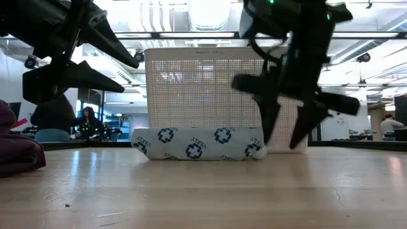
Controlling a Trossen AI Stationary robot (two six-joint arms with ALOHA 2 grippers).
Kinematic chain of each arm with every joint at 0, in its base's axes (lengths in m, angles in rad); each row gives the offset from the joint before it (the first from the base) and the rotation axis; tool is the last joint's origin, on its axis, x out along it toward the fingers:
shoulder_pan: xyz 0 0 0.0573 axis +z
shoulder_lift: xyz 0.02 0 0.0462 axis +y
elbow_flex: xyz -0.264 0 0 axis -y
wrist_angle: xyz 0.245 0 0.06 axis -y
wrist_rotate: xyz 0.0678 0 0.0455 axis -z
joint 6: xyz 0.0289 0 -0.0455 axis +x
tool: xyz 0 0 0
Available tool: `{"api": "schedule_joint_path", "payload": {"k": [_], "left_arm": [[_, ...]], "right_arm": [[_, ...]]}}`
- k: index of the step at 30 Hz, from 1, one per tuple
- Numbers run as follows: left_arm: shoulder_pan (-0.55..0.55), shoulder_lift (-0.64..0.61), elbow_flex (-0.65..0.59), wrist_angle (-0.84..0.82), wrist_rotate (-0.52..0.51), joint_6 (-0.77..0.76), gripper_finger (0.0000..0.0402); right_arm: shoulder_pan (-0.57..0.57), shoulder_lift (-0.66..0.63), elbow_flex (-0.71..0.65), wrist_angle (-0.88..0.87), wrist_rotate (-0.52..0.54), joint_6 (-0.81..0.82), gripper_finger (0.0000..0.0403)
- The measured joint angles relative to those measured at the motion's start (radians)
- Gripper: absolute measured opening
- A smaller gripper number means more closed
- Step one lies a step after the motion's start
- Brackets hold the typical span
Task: Pick & place medical supplies in basket/bin
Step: Put the white rolled gauze into the white bin
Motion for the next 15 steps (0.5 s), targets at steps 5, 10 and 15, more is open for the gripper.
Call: {"api": "schedule_joint_path", "payload": {"k": [5,10,15], "left_arm": [[0.0,0.0,0.0,0.004,0.01,0.0,0.0195],[0.0,0.0,0.0,0.004,0.019,0.0,0.0195],[0.0,0.0,0.0,0.004,0.019,0.0,0.0195]], "right_arm": [[0.003,-0.021,0.066,-0.001,0.058,-0.031,0.0197],[-0.029,0.009,0.086,0.001,0.057,-0.078,0.0195],[-0.038,0.051,0.081,0.002,0.039,-0.052,0.0196]]}}
